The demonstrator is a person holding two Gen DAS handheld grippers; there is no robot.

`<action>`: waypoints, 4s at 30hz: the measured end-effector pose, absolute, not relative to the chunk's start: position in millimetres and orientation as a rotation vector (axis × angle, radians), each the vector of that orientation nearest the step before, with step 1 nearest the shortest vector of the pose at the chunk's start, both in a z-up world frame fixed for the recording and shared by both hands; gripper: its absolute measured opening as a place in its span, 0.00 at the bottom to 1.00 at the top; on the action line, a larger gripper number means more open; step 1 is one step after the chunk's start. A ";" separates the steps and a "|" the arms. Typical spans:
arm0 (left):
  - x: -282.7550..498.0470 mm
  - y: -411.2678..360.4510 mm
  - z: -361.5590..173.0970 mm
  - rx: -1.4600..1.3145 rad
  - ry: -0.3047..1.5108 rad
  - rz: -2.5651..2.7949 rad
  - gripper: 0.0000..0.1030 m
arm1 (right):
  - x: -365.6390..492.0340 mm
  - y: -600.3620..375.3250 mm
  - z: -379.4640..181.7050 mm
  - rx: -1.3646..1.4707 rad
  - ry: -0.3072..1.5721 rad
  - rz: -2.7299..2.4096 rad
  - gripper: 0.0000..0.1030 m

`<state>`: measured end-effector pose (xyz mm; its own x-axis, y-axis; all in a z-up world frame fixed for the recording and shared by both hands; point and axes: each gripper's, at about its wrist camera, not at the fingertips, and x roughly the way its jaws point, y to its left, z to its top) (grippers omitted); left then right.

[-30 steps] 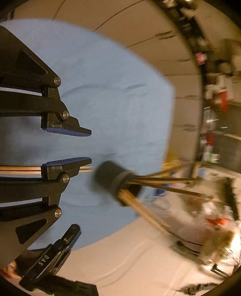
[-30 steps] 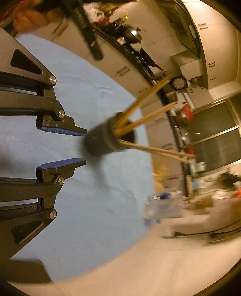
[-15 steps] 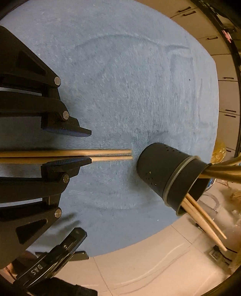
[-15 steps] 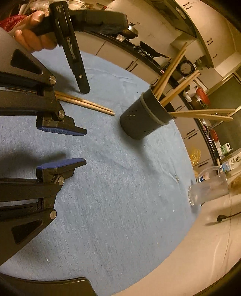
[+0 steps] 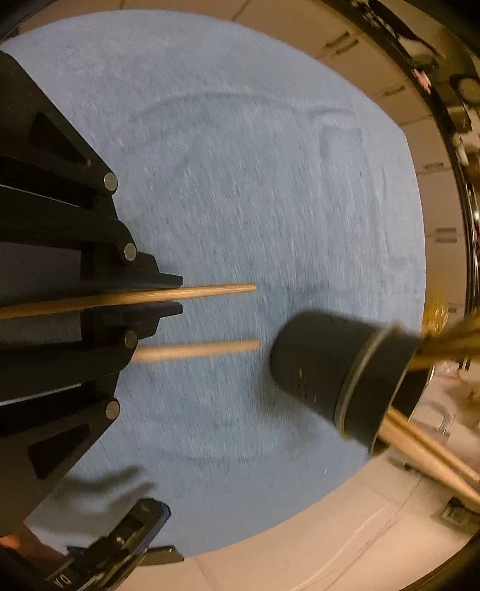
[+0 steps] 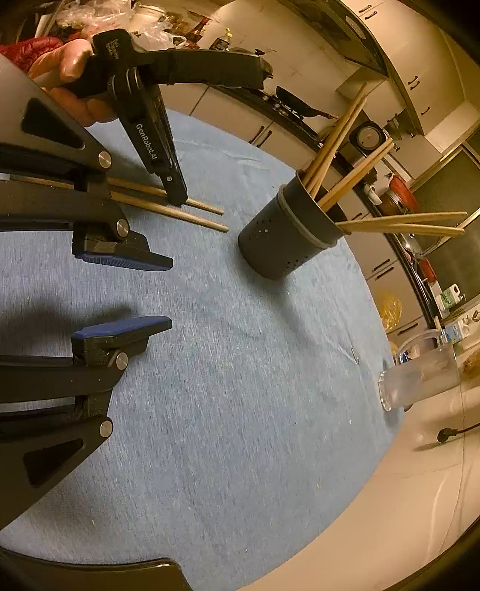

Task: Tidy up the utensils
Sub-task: 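Close the left tool on one chopstick while the right tool grasps the other, then lift both held chopsticks upright and carry them above the grey cup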

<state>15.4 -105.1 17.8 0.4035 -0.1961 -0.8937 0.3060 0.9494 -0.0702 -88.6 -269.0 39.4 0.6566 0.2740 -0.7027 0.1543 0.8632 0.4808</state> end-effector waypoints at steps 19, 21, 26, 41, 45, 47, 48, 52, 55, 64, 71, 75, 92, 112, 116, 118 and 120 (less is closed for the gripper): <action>-7.0 -15.7 17.6 -0.074 1.079 -0.292 0.08 | 5.5 -171.4 35.2 0.401 1.116 0.109 0.26; -5.4 -13.5 18.0 -0.072 1.078 -0.294 0.08 | 12.4 -168.2 29.9 0.402 1.130 0.099 0.26; -4.7 -18.3 17.9 -0.064 1.080 -0.278 0.08 | 26.8 -150.6 30.5 0.281 1.135 0.088 0.16; -23.4 -35.6 61.1 -0.021 0.903 -0.279 0.06 | -30.0 -170.5 93.6 0.363 0.825 0.181 0.07; -31.3 -39.2 78.3 -0.012 0.862 -0.271 0.06 | -53.2 -176.3 120.3 0.363 0.696 0.182 0.06; -34.2 -40.7 84.2 -0.008 0.851 -0.268 0.06 | -63.4 -178.6 129.5 0.366 0.654 0.177 0.06; -36.1 -41.9 87.7 -0.003 0.844 -0.268 0.06 | -66.8 -180.5 131.5 0.372 0.641 0.176 0.06; -43.1 -46.0 95.9 0.009 0.823 -0.261 0.06 | -80.8 -189.6 141.1 0.392 0.603 0.174 0.06; -51.0 -48.7 103.8 0.021 0.804 -0.256 0.06 | -94.1 -200.1 145.6 0.405 0.576 0.175 0.06; -61.6 -55.2 116.2 0.042 0.770 -0.247 0.06 | -107.6 -208.5 153.5 0.424 0.539 0.164 0.06; -66.6 -57.6 121.1 0.046 0.758 -0.251 0.06 | -114.7 -213.3 157.3 0.431 0.528 0.154 0.06; -68.4 -59.1 122.5 0.049 0.752 -0.250 0.06 | -117.6 -214.8 159.9 0.431 0.516 0.149 0.06; -75.6 -60.1 135.3 0.044 0.725 -0.256 0.06 | -131.3 -220.4 167.8 0.439 0.483 0.136 0.06; -77.5 -58.9 181.8 0.007 0.661 -0.304 0.06 | -145.0 -235.2 183.1 0.433 0.433 0.112 0.06; -73.5 -65.3 195.6 0.011 0.636 -0.313 0.06 | -142.7 -241.8 188.4 0.431 0.420 0.096 0.06; -69.4 -68.3 203.3 0.010 0.626 -0.319 0.06 | -140.8 -246.2 191.5 0.434 0.417 0.090 0.06; -65.3 -71.0 210.9 0.006 0.618 -0.328 0.06 | -137.6 -250.9 195.5 0.438 0.411 0.082 0.06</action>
